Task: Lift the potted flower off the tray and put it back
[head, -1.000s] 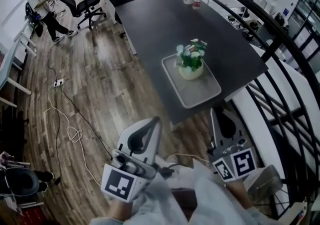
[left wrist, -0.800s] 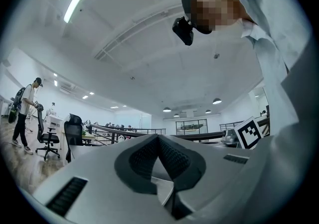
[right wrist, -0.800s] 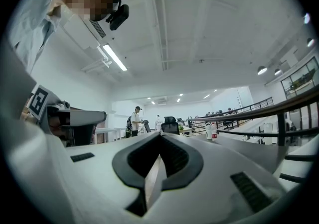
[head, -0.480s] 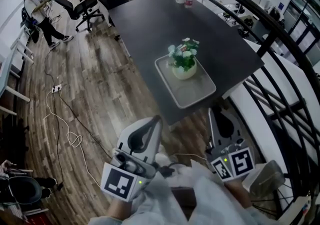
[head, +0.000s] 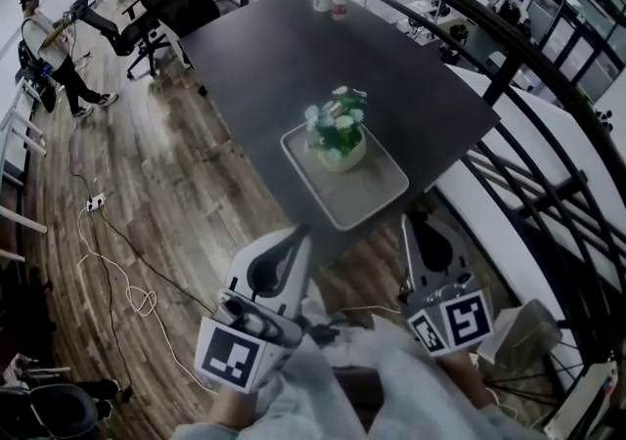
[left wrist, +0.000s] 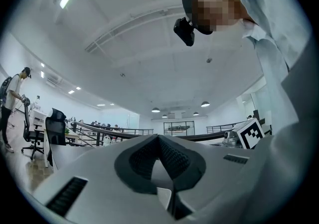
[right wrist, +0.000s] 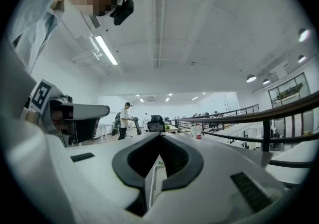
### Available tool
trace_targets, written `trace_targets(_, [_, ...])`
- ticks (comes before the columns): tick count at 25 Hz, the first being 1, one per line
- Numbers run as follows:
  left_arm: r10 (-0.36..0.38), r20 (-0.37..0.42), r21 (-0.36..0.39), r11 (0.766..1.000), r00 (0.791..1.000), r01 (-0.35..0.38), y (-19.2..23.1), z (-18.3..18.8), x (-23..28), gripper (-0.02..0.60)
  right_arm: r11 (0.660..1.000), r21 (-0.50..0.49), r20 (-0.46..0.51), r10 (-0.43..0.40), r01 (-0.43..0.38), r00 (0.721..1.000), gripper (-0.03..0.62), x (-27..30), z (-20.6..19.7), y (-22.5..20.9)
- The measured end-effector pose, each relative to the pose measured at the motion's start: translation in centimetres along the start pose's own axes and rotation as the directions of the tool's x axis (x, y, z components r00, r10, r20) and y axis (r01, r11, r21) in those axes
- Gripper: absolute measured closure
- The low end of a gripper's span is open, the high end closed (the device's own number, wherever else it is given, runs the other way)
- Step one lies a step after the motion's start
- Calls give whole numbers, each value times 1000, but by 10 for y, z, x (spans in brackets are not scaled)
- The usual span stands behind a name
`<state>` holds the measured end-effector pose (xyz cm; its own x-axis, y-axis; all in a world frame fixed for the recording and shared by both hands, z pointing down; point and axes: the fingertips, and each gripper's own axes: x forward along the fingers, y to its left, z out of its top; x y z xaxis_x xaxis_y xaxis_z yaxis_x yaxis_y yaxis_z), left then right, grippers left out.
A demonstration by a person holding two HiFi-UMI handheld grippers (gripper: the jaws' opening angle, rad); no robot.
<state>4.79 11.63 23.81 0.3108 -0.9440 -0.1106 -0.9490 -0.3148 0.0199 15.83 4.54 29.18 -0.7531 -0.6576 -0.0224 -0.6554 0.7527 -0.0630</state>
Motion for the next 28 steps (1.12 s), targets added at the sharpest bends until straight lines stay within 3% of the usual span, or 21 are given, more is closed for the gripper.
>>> trace_targets(16, [-140,-49,-35,990,989,138,75,-10,74,583,989,12,-29,-149,149,988,580,85,-4,-32])
trace_targets(24, [-211,-48,-61,976,976,208,106,-14,107,583,984,9,-118,-178,180,977,441,122,-34,-36])
trace_targets(28, [-243,-62,-76,968,968,238,119,-19,117,583,983,6,-176,-181,185,968,404,139,-58,-34])
